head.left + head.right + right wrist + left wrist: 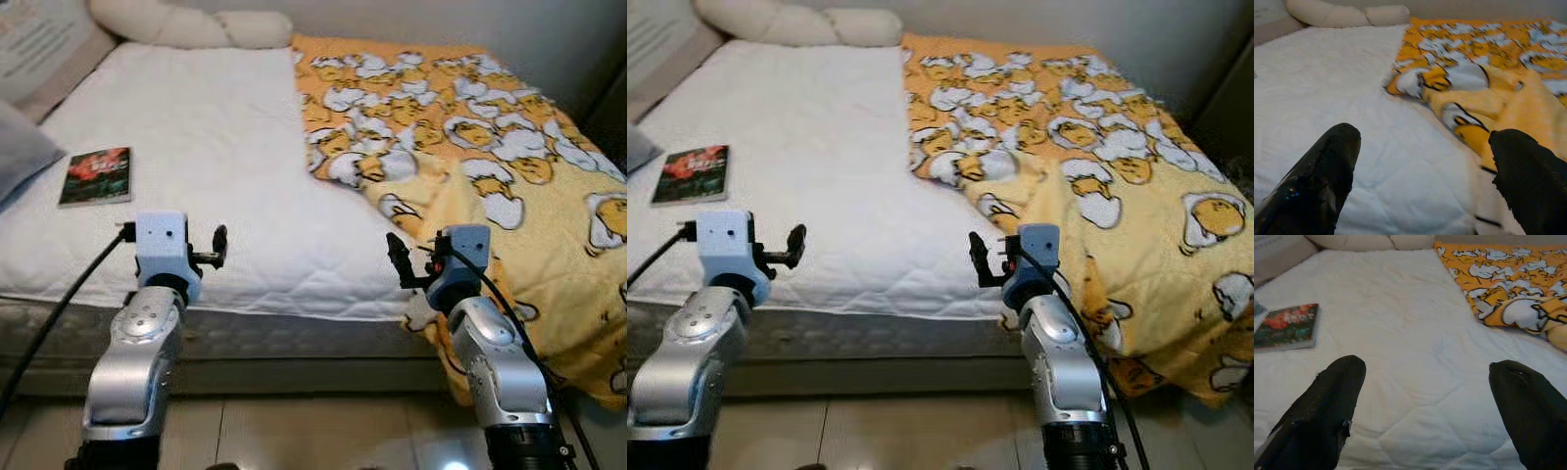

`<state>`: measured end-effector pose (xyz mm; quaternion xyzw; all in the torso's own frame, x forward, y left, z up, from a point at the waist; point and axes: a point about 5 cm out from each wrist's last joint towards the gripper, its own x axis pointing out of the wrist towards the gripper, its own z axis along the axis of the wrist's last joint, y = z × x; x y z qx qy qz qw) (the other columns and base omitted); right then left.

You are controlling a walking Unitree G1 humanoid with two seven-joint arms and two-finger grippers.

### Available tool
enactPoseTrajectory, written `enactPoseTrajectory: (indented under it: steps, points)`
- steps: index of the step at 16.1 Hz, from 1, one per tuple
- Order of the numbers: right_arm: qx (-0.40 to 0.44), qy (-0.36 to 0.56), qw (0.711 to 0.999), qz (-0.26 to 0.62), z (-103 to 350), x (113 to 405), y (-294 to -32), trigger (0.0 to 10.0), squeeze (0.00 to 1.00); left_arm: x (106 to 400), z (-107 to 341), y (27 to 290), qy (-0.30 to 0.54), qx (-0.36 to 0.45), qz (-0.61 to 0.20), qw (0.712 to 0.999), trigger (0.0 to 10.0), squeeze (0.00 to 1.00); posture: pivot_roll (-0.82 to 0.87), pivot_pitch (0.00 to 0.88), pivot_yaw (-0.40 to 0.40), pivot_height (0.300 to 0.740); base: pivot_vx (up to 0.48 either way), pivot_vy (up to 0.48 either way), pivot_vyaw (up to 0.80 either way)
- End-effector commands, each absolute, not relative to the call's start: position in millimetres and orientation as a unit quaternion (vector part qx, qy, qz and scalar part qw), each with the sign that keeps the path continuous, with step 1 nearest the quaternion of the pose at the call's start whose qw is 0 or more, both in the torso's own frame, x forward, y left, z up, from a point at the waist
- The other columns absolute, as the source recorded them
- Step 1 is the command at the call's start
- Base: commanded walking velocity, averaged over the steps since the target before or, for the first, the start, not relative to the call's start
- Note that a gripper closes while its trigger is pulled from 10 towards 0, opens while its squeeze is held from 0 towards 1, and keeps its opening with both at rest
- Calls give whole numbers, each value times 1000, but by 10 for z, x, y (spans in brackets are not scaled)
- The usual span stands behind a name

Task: Clean up the room

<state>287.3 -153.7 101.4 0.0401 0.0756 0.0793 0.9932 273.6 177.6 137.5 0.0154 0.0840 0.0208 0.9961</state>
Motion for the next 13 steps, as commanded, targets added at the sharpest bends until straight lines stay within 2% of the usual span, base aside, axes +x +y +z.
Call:
enactPoseTrajectory:
  steps: [1, 2, 3, 4, 7, 8, 9, 13]
  points:
    - [41, 83, 993, 76, 1003, 2896, -1530, 10000, 1000, 2752, 1408, 1774, 74, 13, 9, 997, 10000, 161, 27, 0, -45, 740, 0, 0, 0]
    - [24, 81, 994, 67, 998, 2896, -1549, 10000, 1000, 2753, 1421, 1771, 68, 18, 1, 998, 10000, 196, 27, 0, -45, 740, 0, 0, 0]
    - [12, 78, 995, 64, 995, 2898, -1565, 10000, 1000, 2758, 1425, 1774, 63, 18, 2, 998, 10000, 306, 31, 0, -47, 740, 0, 0, 0]
    - [14, 78, 994, 69, 994, 2901, -1567, 10000, 1000, 2766, 1427, 1765, 58, 21, -6, 998, 10000, 337, 31, 0, -47, 740, 0, 0, 0]
    - [23, 81, 994, 75, 995, 2901, -1544, 10000, 1000, 2755, 1414, 1721, 63, 14, -26, 998, 10000, 341, 30, 0, -46, 740, 0, 0, 0]
    - [22, 87, 993, 75, 986, 2897, -1534, 10000, 1000, 2748, 1416, 1712, 64, 2, -32, 997, 10000, 439, 30, 0, -46, 740, 0, 0, 0]
    - [27, 93, 992, 80, 969, 2892, -1514, 10000, 1000, 2746, 1428, 1714, 58, 0, -35, 998, 10000, 482, 30, 0, -46, 740, 244, 0, 0]
    - [26, 94, 991, 88, 964, 2892, -1508, 10000, 1000, 2745, 1413, 1732, 54, 13, -33, 998, 10000, 447, 28, 0, -45, 740, 242, 0, 0]
